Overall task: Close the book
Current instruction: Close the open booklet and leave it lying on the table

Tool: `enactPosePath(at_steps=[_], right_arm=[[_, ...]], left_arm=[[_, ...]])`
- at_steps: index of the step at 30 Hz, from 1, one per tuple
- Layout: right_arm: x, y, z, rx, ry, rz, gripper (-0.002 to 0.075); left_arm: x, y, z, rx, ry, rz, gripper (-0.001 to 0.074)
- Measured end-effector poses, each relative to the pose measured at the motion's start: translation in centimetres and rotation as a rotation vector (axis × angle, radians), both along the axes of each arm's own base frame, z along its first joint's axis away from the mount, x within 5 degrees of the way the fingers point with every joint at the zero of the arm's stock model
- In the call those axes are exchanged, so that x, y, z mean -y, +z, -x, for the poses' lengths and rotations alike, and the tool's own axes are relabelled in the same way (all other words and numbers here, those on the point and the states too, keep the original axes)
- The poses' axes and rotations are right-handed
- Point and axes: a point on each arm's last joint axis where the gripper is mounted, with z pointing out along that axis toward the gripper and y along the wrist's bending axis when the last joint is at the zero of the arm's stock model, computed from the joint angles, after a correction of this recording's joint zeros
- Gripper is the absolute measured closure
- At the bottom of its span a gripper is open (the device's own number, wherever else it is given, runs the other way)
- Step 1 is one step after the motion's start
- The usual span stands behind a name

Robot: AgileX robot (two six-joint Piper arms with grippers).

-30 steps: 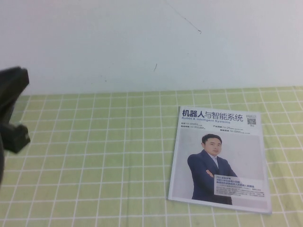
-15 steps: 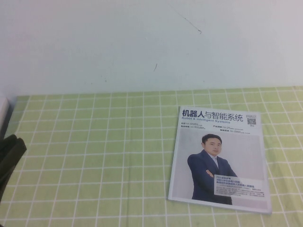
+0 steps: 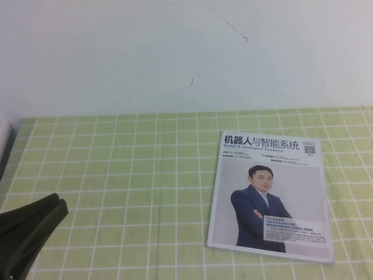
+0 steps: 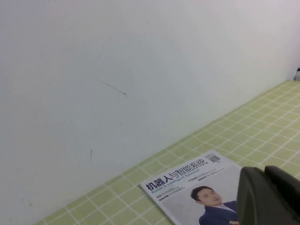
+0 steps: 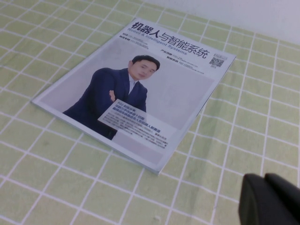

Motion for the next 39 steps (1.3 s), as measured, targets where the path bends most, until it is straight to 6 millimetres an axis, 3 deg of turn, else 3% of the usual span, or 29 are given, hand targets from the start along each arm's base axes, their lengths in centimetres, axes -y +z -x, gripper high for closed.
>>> enactPosePath(at_steps=[4,8,11,15,19,24,30,39], right_arm=[[0.0,0.0,0.0,0.0,0.0,0.0,0.0729],[0.0,0.0,0.0,0.0,0.0,0.0,0.0729],[0.0,0.0,0.0,0.0,0.0,0.0,0.0729],[0.0,0.0,0.0,0.0,0.0,0.0,0.0729],[0.0,0.0,0.0,0.0,0.0,-0.001,0.0729],[0.0,0.0,0.0,0.0,0.001,-0.002,0.0729],[0.0,0.0,0.0,0.0,0.001,-0.002,0.0729],[0.0,0.0,0.0,0.0,0.002,0.0,0.0729]], left_arm=[[0.0,0.0,0.0,0.001,0.002,0.0,0.0738],[-1.1,-0.7,0.4,0.07,0.125,-0.025,0.0738],[-2.0,-2.1,1.3,0.146,0.234,-0.068,0.0738],[-2.6,-5.5,2.0,0.175,0.298,-0.12,0.0738],[-2.9,-9.2,1.8,0.125,0.325,-0.146,0.0738],[-3.5,-12.1,1.2,0.052,0.397,-0.138,0.0738],[-4.0,-12.6,1.4,0.047,0.464,-0.123,0.0738],[-4.7,-14.7,1.6,-0.252,0.568,-0.024,0.0738]])
